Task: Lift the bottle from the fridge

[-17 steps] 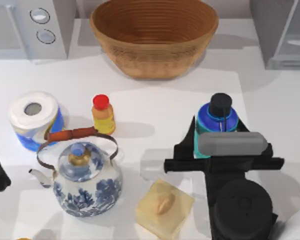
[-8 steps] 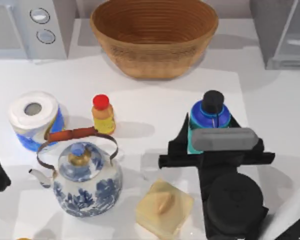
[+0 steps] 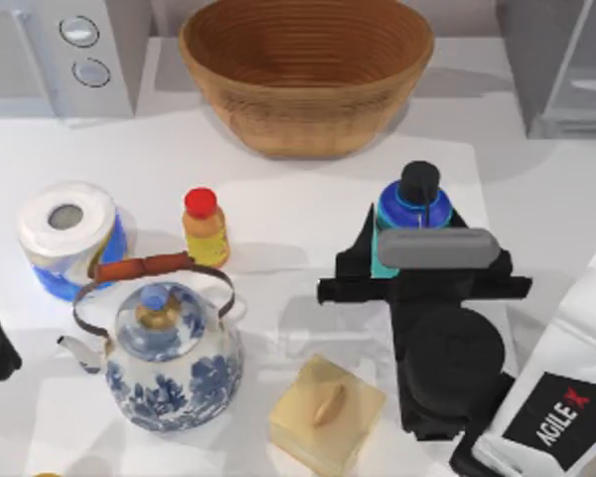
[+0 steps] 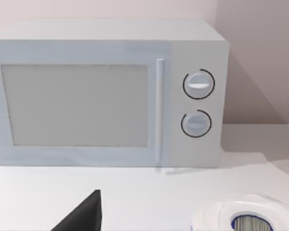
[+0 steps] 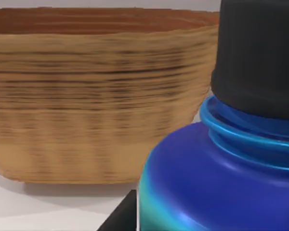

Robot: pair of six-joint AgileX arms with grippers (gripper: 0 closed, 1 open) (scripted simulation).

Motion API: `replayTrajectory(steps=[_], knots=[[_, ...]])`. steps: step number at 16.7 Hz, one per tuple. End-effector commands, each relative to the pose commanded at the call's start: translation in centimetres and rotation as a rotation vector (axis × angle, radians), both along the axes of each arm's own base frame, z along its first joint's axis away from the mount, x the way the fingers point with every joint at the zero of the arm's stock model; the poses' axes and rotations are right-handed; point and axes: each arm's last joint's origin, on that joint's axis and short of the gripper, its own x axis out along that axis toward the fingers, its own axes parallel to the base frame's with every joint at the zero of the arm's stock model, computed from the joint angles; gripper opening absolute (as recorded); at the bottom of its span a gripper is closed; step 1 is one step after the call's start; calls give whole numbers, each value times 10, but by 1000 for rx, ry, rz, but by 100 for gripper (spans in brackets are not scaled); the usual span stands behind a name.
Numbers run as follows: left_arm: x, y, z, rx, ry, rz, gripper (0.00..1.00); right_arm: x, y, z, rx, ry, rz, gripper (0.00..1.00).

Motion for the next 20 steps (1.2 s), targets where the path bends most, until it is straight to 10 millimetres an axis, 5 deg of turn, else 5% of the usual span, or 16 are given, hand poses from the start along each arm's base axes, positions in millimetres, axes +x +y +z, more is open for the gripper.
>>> replayTrajectory(steps=[1,14,20], knots=[[0,0,0,0,0,0,100,0,0,0,0,0,0,0],[0,0,0,0,0,0,100,0,0,0,0,0,0,98],[0,0,0,0,0,0,100,0,0,0,0,0,0,100]])
